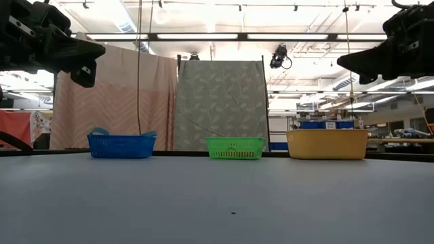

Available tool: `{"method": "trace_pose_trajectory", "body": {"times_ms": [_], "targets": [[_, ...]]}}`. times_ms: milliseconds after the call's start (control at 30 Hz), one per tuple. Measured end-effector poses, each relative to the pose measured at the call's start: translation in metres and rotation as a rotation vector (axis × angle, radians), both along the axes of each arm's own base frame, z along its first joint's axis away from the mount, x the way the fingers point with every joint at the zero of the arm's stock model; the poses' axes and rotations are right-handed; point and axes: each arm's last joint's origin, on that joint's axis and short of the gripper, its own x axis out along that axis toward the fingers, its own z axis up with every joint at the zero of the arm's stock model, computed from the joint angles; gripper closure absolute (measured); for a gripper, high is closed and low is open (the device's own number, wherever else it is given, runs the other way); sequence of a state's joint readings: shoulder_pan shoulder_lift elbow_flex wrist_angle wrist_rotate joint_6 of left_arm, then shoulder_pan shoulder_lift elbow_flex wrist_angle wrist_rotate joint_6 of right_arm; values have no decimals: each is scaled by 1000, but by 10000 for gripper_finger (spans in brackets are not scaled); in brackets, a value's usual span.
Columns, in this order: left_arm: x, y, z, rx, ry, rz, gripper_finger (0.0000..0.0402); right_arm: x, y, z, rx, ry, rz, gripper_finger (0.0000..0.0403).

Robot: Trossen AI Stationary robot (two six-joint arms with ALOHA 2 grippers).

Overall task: Sort rubber bands into baskets
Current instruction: Return to Home Position

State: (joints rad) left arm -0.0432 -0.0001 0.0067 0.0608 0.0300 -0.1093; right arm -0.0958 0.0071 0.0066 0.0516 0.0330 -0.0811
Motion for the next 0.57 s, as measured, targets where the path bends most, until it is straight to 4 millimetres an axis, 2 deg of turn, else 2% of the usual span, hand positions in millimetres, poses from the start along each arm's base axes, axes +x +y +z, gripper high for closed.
{"method": "trace_pose_trajectory", "body": {"times_ms": [567], "targets": [[0, 0, 0, 0, 0, 0, 385, 0, 0, 0, 0, 1, 0, 343]]}}
